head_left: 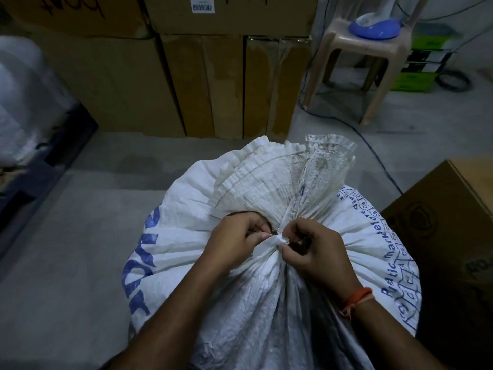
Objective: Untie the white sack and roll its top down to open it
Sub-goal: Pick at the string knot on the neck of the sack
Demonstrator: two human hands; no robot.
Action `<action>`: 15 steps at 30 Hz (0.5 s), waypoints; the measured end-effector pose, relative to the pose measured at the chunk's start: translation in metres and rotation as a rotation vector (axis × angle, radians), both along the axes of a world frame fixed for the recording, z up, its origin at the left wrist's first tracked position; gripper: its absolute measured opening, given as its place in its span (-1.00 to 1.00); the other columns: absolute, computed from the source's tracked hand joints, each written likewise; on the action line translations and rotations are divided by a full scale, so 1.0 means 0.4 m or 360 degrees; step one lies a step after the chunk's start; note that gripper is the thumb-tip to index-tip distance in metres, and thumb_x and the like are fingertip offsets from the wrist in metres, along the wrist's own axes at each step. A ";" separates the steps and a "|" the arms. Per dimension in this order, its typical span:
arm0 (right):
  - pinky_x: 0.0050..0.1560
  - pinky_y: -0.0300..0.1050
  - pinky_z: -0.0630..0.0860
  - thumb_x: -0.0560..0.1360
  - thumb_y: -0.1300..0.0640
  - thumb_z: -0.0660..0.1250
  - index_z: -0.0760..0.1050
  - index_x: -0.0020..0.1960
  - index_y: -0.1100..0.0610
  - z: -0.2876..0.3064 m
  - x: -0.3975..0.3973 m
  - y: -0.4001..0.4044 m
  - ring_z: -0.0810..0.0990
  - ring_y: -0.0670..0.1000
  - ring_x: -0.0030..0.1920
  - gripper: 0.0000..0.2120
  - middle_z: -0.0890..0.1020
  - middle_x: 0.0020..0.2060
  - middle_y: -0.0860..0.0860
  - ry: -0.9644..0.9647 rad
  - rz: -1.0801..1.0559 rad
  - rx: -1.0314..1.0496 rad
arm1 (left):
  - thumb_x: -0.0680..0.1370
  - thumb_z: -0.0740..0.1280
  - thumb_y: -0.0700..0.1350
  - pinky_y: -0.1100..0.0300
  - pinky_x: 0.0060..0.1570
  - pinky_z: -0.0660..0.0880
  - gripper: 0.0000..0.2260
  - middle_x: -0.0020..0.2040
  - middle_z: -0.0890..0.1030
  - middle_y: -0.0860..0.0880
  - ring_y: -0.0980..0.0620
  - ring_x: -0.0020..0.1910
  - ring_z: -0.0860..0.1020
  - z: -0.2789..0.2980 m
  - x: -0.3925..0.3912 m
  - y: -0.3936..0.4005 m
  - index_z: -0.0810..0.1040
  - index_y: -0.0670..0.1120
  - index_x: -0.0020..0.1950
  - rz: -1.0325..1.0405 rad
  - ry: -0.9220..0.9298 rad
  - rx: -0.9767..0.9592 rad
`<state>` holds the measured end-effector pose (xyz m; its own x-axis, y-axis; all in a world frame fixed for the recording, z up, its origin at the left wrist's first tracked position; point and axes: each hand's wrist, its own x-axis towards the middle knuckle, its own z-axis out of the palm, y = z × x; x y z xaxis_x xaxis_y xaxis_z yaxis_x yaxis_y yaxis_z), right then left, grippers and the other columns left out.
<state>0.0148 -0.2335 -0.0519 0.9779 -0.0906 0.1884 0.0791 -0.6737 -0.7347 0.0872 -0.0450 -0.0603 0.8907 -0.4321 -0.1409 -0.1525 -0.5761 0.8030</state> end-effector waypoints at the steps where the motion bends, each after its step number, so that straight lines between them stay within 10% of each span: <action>1: -0.24 -0.12 0.51 0.33 0.17 0.54 0.52 -0.23 0.05 0.000 -0.002 0.000 0.55 -0.08 -0.31 -0.81 0.54 -0.37 -0.05 -0.0008 -0.0008 0.0011 | 0.47 0.40 0.07 -0.05 0.03 0.65 -0.86 -0.13 0.75 0.14 0.13 -0.07 0.71 -0.003 0.000 -0.003 0.71 0.07 -0.06 -0.0008 -0.0004 -0.0001; 15: -0.23 -0.36 0.50 0.32 0.12 0.61 0.68 -0.19 0.04 -0.008 -0.007 -0.033 0.62 -0.26 -0.31 -0.87 0.71 -0.33 -0.09 0.0176 -0.0041 0.0211 | 0.58 0.43 -0.21 0.26 -0.24 0.39 -0.88 -0.42 0.56 0.24 0.35 -0.40 0.49 -0.008 -0.012 -0.020 0.63 0.00 -0.11 -0.0103 -0.0038 -0.0075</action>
